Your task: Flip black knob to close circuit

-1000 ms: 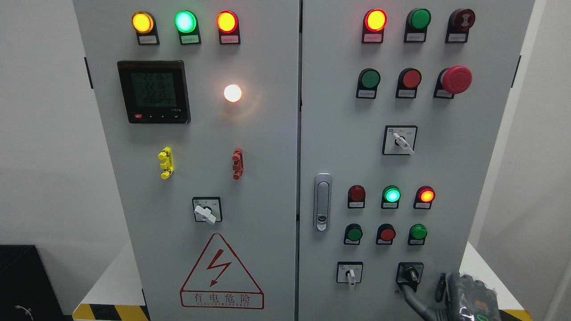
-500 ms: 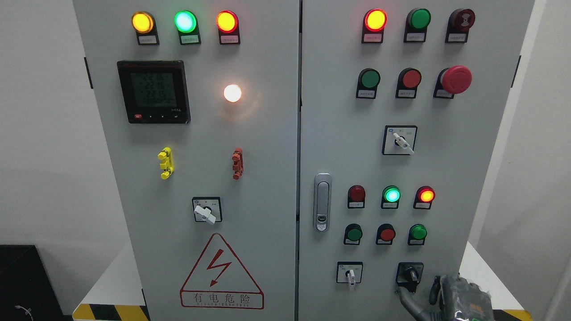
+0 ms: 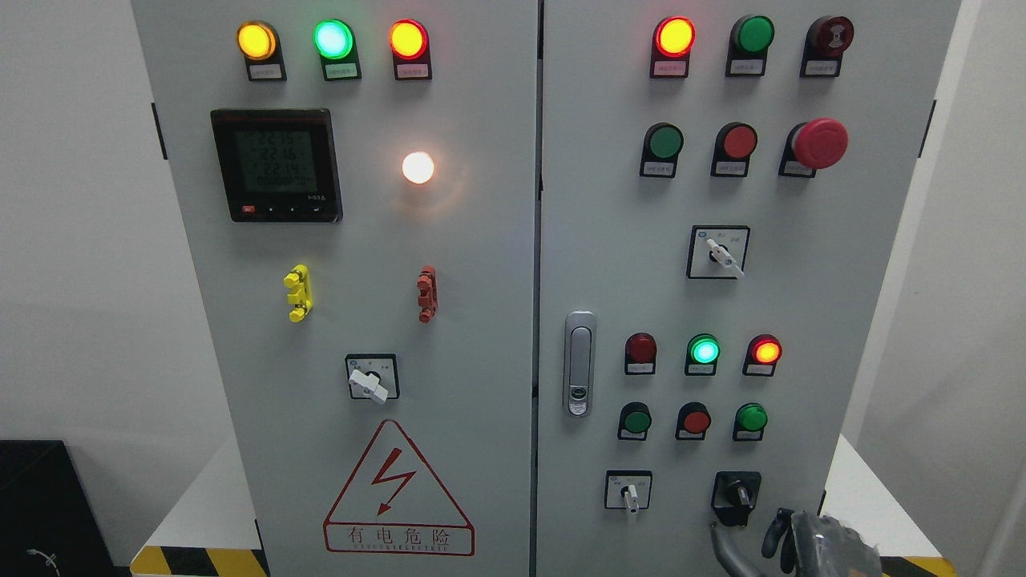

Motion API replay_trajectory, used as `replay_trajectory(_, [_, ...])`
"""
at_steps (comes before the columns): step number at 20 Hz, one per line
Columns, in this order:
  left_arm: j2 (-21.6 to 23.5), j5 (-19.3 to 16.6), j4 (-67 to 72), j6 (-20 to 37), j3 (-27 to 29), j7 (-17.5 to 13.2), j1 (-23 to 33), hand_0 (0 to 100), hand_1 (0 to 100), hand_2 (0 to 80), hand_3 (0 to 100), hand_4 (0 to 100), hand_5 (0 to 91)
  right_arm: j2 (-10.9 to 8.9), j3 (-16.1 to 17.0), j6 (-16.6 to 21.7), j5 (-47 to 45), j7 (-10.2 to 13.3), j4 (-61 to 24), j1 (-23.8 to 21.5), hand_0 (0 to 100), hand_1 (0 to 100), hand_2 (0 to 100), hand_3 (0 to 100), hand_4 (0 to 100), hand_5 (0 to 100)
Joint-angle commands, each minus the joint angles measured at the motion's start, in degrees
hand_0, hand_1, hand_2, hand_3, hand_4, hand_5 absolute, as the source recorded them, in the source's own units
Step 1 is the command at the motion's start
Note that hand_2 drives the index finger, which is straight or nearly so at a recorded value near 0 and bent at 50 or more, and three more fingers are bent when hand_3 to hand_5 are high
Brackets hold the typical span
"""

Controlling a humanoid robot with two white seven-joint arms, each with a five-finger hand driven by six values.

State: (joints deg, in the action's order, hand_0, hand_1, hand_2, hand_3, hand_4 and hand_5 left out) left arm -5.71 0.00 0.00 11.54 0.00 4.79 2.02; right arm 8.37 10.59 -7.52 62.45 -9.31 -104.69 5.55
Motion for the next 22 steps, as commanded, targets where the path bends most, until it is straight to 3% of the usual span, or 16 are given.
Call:
replay_trajectory(1, [0.0, -1.2, 1.3, 0.0, -1.1, 0.0, 0.0, 0, 0, 0.0, 0, 0, 0.0, -0.54, -1.6, 0.8, -15.8, 0.4, -8.3, -7.7, 1, 16, 49, 77, 62, 49])
replay_trajectory(4, [0.0, -1.2, 1.3, 0.0, -1.1, 0.0, 0.0, 0, 0, 0.0, 0, 0, 0.0, -0.72, -1.4, 5.1, -23.5, 3.2, -8.2, -11.4, 1, 15, 38, 66, 53, 37])
replay_trajectory(6, [0.0, -1.2, 1.2, 0.0, -1.1, 0.0, 0.0, 0, 0, 0.0, 0, 0, 0.0, -0.72, -0.8, 8.0, -29.2, 3.1, -8.2, -13.4, 1, 15, 33, 59, 47, 29])
replay_trajectory(7, [0.0, -1.2, 1.3, 0.0, -1.1, 0.0, 0.0, 0, 0, 0.0, 0, 0, 0.0, -0.98, -0.8, 9.4, -33.1, 2.8, -8.2, -14.1, 1, 14, 27, 52, 41, 23])
replay_trajectory(8, [0.0, -1.2, 1.2, 0.0, -1.1, 0.0, 0.0, 0, 0, 0.0, 0, 0, 0.0, -1.16, -0.8, 10.8, -38.1, 2.4, -8.1, -14.9, 2, 13, 20, 39, 33, 16])
replay_trajectory(9, [0.0, -1.2, 1.2, 0.0, -1.1, 0.0, 0.0, 0, 0, 0.0, 0, 0, 0.0, -1.25, -0.8, 11.6, -43.0, 1.4, -8.1, -15.9, 2, 13, 18, 36, 29, 15])
replay_trajectory(11, [0.0, -1.2, 1.3, 0.0, -1.1, 0.0, 0.0, 0, 0, 0.0, 0, 0, 0.0, -1.25, -0.7, 12.1, -51.0, -1.4, -8.1, -17.2, 0, 14, 8, 19, 11, 0])
replay_trajectory(14, [0.0, -1.2, 1.2, 0.0, -1.1, 0.0, 0.0, 0, 0, 0.0, 0, 0, 0.0, -1.42, -0.7, 14.5, -57.2, -4.8, -7.8, -18.8, 0, 14, 0, 5, 0, 0])
replay_trajectory(16, [0.0, -1.2, 1.2, 0.0, -1.1, 0.0, 0.0, 0, 0, 0.0, 0, 0, 0.0, -1.42, -0.8, 16.1, -60.6, -6.8, -7.2, -19.3, 0, 13, 0, 0, 0, 0])
replay_trajectory(22, [0.0, -1.2, 1.2, 0.0, -1.1, 0.0, 0.0, 0, 0, 0.0, 0, 0, 0.0, -1.42, -0.8, 17.4, -64.6, -7.3, -5.9, -19.5, 0, 11, 0, 0, 0, 0])
